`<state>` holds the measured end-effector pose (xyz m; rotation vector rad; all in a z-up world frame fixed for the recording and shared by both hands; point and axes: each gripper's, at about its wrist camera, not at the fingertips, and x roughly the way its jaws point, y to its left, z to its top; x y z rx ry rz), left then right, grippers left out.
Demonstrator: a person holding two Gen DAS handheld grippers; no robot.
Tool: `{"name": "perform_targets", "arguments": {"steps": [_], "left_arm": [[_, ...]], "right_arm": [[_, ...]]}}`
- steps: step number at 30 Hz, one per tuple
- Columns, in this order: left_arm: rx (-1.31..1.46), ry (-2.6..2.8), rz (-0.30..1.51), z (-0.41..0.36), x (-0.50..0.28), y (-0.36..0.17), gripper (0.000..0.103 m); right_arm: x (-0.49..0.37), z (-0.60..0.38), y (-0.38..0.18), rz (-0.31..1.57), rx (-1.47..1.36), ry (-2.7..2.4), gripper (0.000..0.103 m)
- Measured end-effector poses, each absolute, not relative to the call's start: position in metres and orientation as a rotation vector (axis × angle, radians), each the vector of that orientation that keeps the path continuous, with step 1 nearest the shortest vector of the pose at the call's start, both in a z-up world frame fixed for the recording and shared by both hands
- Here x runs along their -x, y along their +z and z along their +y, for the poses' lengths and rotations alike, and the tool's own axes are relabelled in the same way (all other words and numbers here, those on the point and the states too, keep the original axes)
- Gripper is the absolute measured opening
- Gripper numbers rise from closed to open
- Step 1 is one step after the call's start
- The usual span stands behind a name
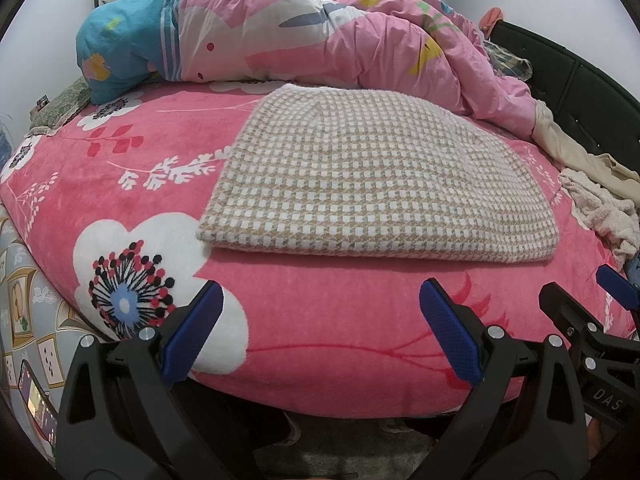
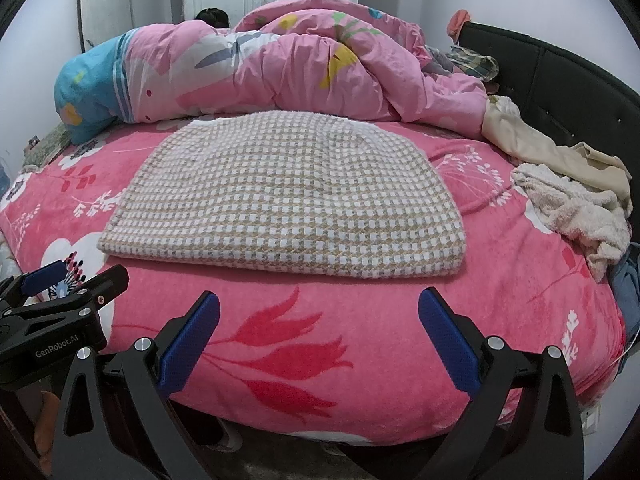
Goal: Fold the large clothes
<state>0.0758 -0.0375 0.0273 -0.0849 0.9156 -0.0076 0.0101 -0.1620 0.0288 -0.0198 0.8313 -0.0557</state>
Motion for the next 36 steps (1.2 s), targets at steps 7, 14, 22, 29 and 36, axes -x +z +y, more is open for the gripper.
{"name": "perform_targets", "arguments": {"steps": [7,14,22,29,36], "left_arm": [[0.086,-0.007,0.917,-0.0384,-0.0754,0.0279,0.095],[0.088,-0.008,0.917,-0.0381,-0.0756,0.0282,0.095],[0.086,-0.010,0.917,-0.0373,-0.0760,0.0283,0.095],[0.086,-0.010,0.916,-0.0376,-0.0759,0.0288,0.095],[0.087,-0.009,0.915,-0.0379,-0.0762,0.0283,0.095]], "right_arm": [[-0.0103,-0.1624,0.0291,0.831,0.018,-0.055,0.097],[-0.0107,-0.1627,0.0294,0.831,0.020,-0.054,0.097],[-0.0108,-0.1616,0.0298,0.832,0.019,-0.055,0.097],[-0.0100,-0.1633,0.0285,0.828,0.025,-0.054,0.097],[-0.0098,-0.1624,0.0286,0.827,0.026,-0.051,0.097]]}}
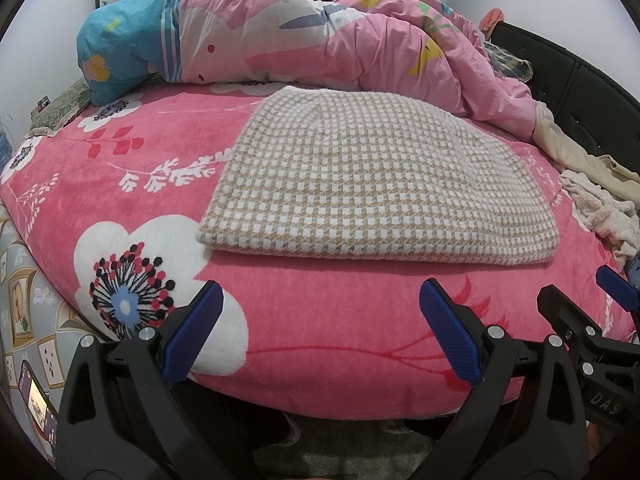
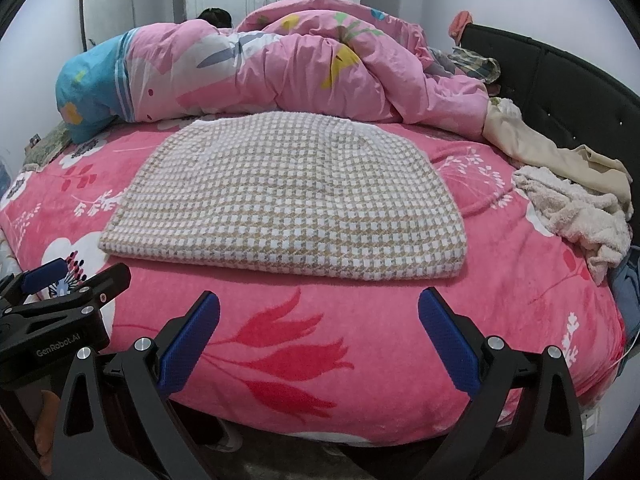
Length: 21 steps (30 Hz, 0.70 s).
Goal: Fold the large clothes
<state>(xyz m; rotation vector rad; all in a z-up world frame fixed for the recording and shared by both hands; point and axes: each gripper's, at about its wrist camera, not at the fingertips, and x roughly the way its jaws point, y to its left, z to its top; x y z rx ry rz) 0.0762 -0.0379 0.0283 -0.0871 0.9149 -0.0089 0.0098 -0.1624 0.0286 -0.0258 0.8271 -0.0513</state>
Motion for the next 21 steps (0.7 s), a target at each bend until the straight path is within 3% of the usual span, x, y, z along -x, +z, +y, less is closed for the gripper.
{"name": "perform_targets", "arguments": {"steps": [21], "left_arm": [[0.089,-0.009,0.915,-0.0377,-0.0760,0.0287,0.095]], "right_arm": [[-0.0111,-0.1597,0.0301,0.825,0.033,-0.049,0.097]]}}
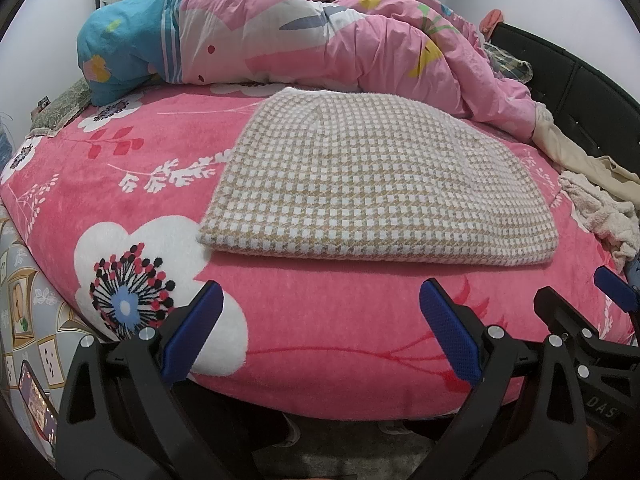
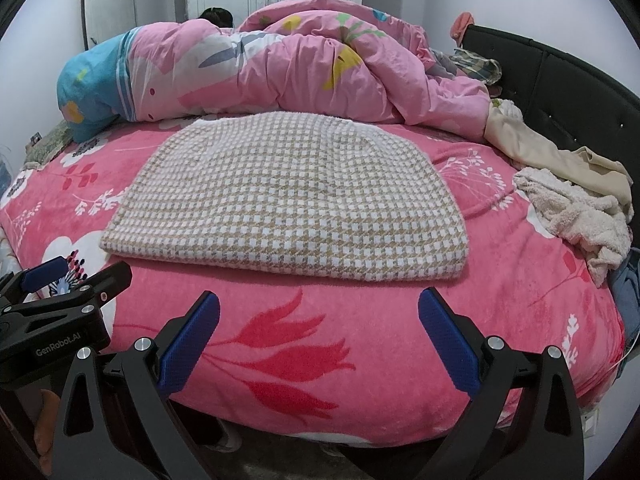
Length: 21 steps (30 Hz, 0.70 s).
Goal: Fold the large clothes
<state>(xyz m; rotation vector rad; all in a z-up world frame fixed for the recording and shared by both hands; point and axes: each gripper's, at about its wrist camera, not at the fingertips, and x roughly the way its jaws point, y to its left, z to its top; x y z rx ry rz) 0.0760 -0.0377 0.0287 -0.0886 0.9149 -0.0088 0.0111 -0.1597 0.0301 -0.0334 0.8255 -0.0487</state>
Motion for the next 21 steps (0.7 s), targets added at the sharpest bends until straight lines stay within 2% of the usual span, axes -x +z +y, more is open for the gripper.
{"name": "perform_targets", "arguments": {"steps": [21], "left_arm": [[0.089,-0.005,0.914,-0.0392,-0.0750,0.0300,0.095]], "right_arm": [[-0.0104,-0.1593,0.0296,0.829,0.033,-0.049,0.097]]}}
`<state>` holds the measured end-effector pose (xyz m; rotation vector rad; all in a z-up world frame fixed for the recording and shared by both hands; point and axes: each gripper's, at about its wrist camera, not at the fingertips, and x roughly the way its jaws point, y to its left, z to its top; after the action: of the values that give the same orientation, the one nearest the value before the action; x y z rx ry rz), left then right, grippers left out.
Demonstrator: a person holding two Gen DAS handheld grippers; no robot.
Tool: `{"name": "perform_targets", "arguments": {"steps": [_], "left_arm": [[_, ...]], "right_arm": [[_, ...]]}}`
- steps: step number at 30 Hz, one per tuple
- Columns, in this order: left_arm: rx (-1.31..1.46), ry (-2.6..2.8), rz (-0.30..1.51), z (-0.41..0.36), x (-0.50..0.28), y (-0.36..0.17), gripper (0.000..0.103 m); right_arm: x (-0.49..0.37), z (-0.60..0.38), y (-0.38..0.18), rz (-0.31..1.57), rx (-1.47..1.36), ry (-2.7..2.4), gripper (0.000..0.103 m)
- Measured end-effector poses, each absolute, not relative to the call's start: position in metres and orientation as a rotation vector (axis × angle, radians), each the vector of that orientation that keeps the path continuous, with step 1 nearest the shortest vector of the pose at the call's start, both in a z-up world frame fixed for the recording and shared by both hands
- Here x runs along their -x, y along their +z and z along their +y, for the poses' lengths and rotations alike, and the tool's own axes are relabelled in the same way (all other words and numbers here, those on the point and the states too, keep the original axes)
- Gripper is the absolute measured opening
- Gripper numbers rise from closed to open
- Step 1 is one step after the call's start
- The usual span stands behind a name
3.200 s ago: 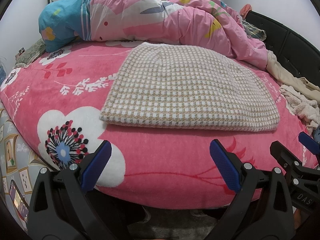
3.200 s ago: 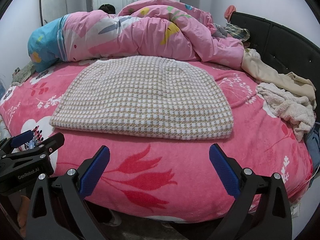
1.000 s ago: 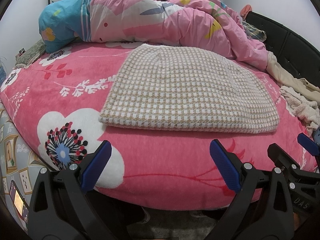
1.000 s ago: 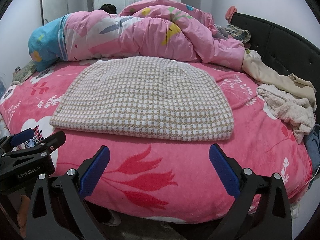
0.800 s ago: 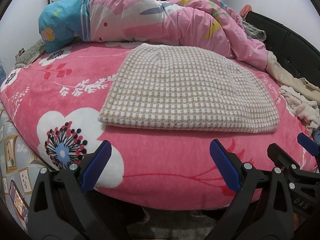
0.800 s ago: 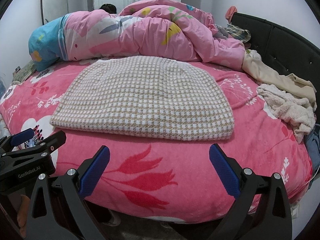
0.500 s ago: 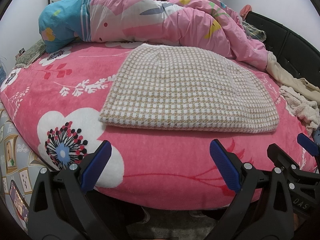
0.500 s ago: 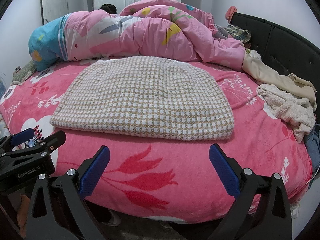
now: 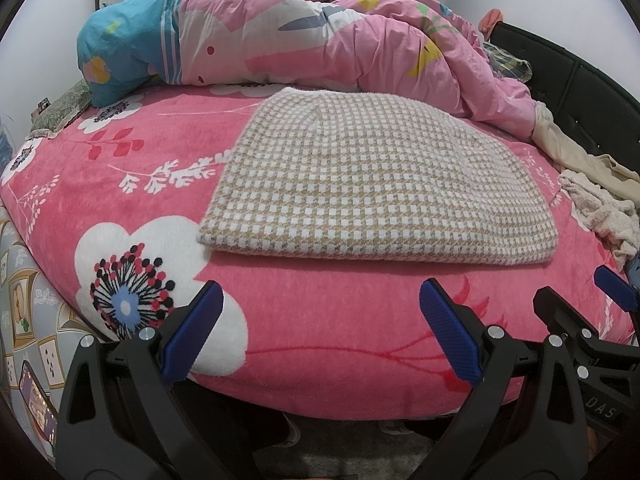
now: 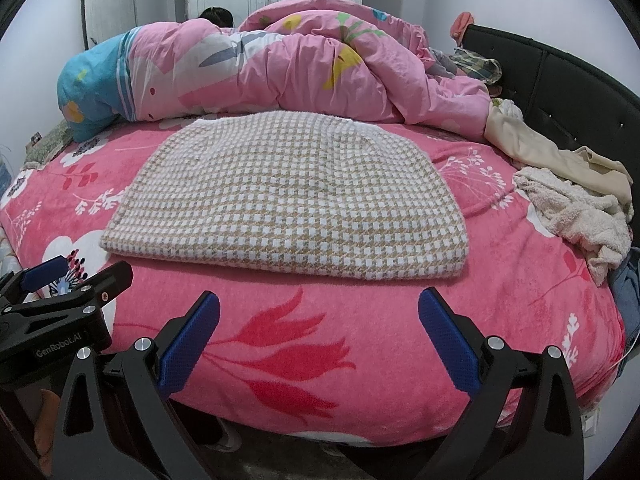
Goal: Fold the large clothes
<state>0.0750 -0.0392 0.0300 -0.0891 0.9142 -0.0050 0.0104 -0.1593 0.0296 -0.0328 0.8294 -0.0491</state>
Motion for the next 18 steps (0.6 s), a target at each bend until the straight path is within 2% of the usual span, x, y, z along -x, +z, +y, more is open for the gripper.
{"name": "perform_targets", "arguments": {"steps": [18], "left_arm": [[0.090,-0.005,0.915,-0.0391,-0.0754,0.0295,0.095]], "right_arm": [[-0.0096,-0.1600,0.0273,0.833,0.031,-0.049,0.097]]}}
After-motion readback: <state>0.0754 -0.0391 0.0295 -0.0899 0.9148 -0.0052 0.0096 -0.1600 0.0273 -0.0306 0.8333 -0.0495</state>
